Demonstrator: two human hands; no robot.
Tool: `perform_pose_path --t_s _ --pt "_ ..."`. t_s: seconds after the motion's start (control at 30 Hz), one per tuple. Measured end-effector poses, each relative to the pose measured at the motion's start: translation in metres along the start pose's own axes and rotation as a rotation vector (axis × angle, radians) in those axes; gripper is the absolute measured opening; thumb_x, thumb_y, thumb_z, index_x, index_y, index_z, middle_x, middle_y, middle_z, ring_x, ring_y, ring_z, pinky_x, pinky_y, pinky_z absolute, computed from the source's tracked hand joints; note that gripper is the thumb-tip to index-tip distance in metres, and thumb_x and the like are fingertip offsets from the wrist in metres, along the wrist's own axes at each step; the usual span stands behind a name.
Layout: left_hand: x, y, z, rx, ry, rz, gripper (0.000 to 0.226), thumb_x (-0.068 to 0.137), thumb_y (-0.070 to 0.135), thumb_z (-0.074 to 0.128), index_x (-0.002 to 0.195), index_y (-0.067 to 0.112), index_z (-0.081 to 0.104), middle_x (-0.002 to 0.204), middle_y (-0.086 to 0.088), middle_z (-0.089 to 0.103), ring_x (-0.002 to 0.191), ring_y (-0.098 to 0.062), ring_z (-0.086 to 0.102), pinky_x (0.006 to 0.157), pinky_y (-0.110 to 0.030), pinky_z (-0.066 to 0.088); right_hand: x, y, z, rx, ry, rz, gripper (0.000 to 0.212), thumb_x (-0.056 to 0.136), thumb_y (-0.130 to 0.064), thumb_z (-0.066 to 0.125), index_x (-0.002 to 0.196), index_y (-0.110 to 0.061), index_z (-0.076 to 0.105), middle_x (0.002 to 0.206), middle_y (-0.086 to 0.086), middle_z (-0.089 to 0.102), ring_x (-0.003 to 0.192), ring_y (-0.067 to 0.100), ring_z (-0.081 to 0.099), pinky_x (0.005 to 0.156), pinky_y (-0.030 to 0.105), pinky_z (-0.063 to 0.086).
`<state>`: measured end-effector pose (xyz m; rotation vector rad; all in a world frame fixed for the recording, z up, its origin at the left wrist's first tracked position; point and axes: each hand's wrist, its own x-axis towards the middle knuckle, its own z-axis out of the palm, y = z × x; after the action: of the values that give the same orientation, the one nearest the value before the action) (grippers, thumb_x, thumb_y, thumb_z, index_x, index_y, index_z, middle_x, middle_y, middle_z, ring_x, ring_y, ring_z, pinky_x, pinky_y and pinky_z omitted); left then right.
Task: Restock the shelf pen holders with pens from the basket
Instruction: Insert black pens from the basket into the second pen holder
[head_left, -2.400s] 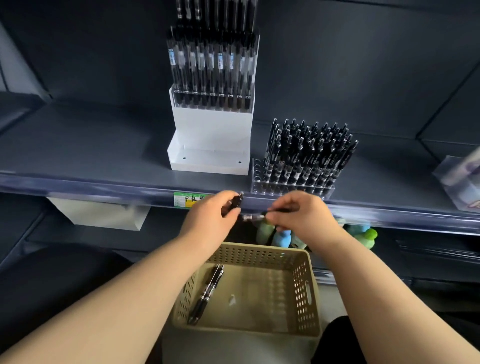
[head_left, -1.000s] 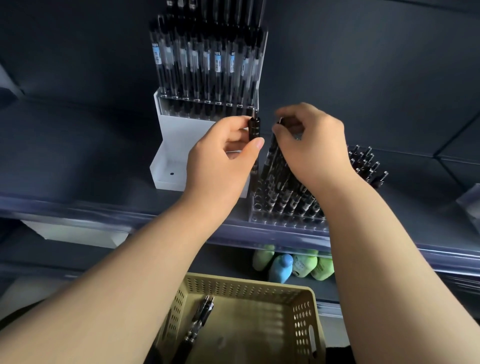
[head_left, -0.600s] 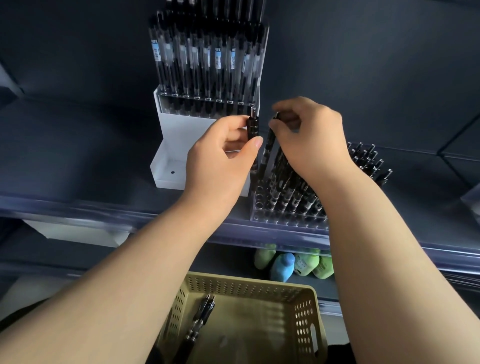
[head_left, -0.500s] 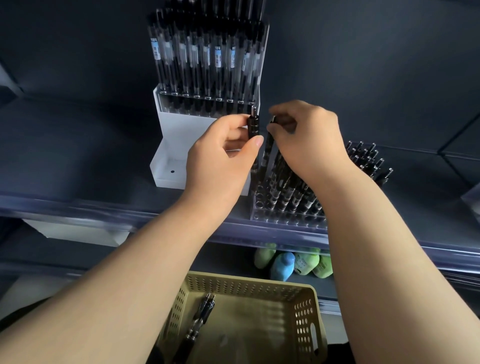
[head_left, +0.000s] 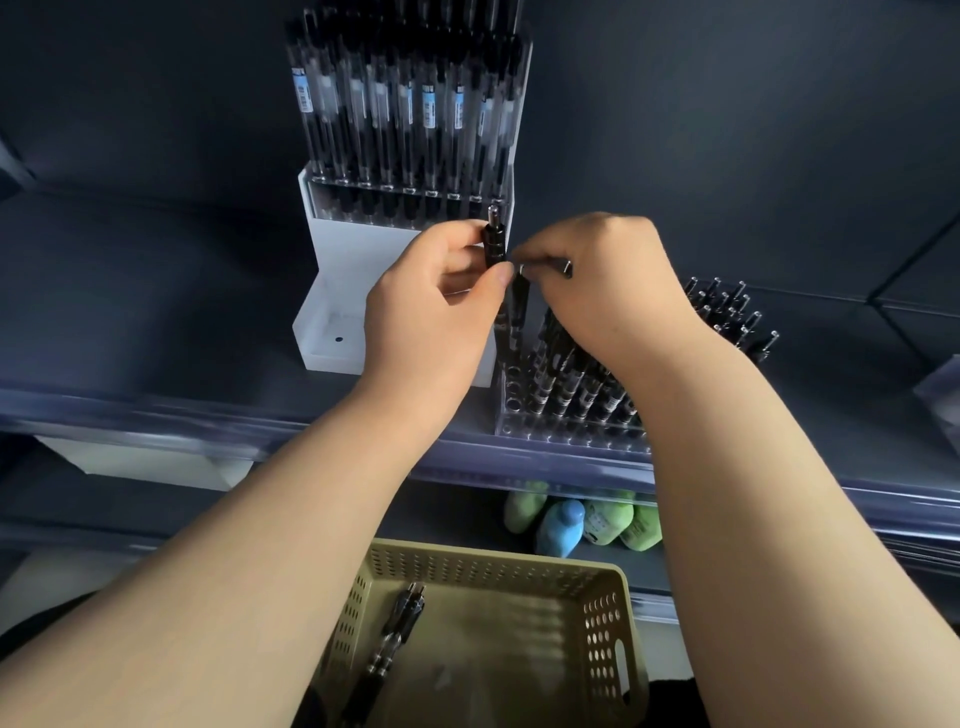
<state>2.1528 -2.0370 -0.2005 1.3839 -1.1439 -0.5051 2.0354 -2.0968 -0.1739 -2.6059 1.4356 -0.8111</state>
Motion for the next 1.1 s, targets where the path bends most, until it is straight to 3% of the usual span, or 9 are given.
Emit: perform_pose_path --t_s 0.13,0.37,0.57,0.7,0.97,1.1 --pt "0.001 0.000 0.000 0.006 0.009 0.003 0.030 0.086 0.020 0.066 0.115 0.022 0.061 0.099 0.011 0.067 0.091 0.001 0.062 0.081 -0.009 0.047 -0.001 0.003 0.003 -0.076 -0.041 -0.035 0.026 0.089 -0.008 0.054 0.106 -0.019 0.072 0.107 0.000 0.070 0.107 0.023 0.058 0.095 0.042 0.041" --pt "0.000 -0.002 0.002 0.023 0.004 0.019 0.030 0.085 0.019 0.067 0.115 0.022 0.061 0.094 0.016 0.064 0.091 0.001 0.062 0.082 -0.008 0.047 -0.003 0.005 0.001 -0.267 -0.051 0.005 0.027 0.096 -0.023 0.043 0.106 -0.023 0.068 0.108 -0.002 0.068 0.110 0.026 0.050 0.091 0.034 0.030" --pt "0.001 -0.002 0.006 0.013 -0.039 0.041 0.031 0.085 0.014 0.067 0.116 0.018 0.063 0.098 0.010 0.068 0.089 0.002 0.063 0.083 -0.010 0.049 -0.003 0.005 0.000 -0.167 -0.005 0.015 0.027 0.095 -0.022 0.046 0.110 -0.025 0.068 0.108 -0.002 0.070 0.107 0.026 0.055 0.095 0.036 0.037" --pt "0.002 -0.004 0.012 0.036 -0.063 0.065 0.032 0.084 0.014 0.067 0.116 0.020 0.064 0.092 0.017 0.065 0.087 0.005 0.063 0.081 -0.006 0.046 -0.005 0.008 0.001 -0.089 0.005 0.022 0.026 0.091 -0.019 0.048 0.104 -0.022 0.071 0.101 0.002 0.071 0.099 0.029 0.060 0.090 0.044 0.044" --pt "0.011 -0.017 0.020 0.148 -0.125 0.052 0.029 0.085 0.013 0.067 0.113 0.021 0.064 0.084 0.022 0.060 0.079 0.007 0.058 0.071 0.003 0.039 -0.011 0.014 -0.001 -0.058 0.038 0.023 0.024 0.089 -0.019 0.049 0.097 -0.018 0.072 0.098 0.003 0.071 0.097 0.029 0.060 0.089 0.044 0.045" --pt "0.011 -0.023 0.023 0.208 -0.142 0.051 0.027 0.084 0.015 0.068 0.110 0.020 0.064 0.088 0.014 0.064 0.079 0.002 0.059 0.069 0.001 0.040 -0.012 0.016 -0.002 -0.048 0.039 0.018 0.024 0.090 -0.019 0.050 0.101 -0.019 0.071 0.102 0.001 0.071 0.101 0.028 0.060 0.091 0.044 0.044"
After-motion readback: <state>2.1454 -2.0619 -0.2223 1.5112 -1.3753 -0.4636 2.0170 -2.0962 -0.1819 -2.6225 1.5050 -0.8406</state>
